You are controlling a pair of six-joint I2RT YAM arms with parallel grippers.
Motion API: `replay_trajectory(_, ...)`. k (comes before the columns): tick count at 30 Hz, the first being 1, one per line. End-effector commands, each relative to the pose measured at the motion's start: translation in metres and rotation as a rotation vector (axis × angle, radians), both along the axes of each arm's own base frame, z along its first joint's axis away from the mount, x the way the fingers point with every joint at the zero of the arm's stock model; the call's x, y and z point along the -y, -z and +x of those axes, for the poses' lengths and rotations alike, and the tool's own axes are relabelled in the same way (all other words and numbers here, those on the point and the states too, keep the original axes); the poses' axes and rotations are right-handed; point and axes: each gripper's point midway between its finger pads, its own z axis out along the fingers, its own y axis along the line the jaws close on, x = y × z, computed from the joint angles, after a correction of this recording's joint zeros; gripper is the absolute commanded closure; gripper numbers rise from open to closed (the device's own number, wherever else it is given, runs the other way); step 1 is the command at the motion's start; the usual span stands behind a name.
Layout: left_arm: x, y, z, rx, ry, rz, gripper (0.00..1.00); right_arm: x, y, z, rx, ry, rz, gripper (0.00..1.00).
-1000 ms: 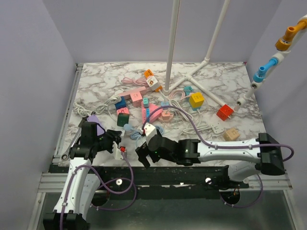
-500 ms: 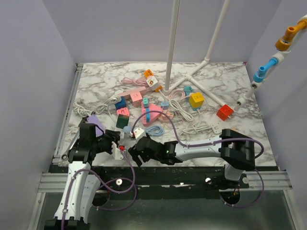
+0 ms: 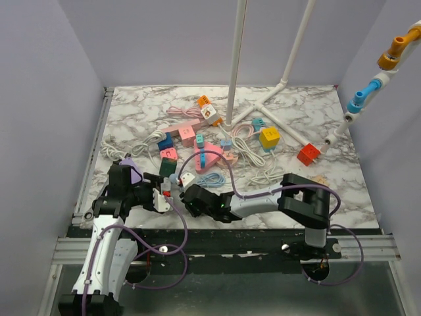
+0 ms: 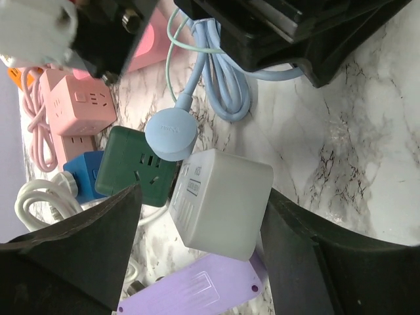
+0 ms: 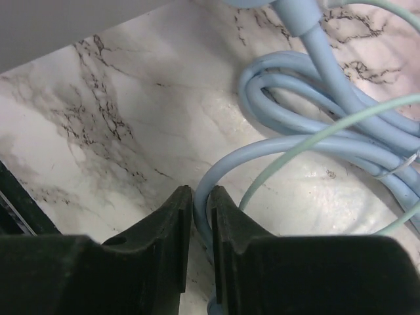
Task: Pull the plug off the socket
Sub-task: Pick up the socket from the corner of the board, then place the socket at the corner of the board.
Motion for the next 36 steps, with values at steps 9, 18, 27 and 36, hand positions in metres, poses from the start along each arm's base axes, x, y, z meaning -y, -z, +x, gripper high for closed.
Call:
replay_trajectory(9,0.004,-0.021,0.01,0.032,0.001,-0.036,0.27,0.051,-0.111,-0.032,-0.014,-0.07,0.155,0.9)
replay_trajectory(18,0.005,-0.026,0.007,0.034,0.004,-0.046,0.25,0.142,-0.192,-0.012,0.103,0.196,0.219,0.95)
replay_trajectory(27,0.005,-0.028,0.006,0.044,0.004,-0.043,0.24,0.248,-0.264,0.024,0.273,0.616,0.296,0.99)
replay_trajectory(36,0.006,-0.033,0.006,0.053,0.008,-0.05,0.25,0.334,-0.268,0.039,0.412,0.998,0.174,0.99)
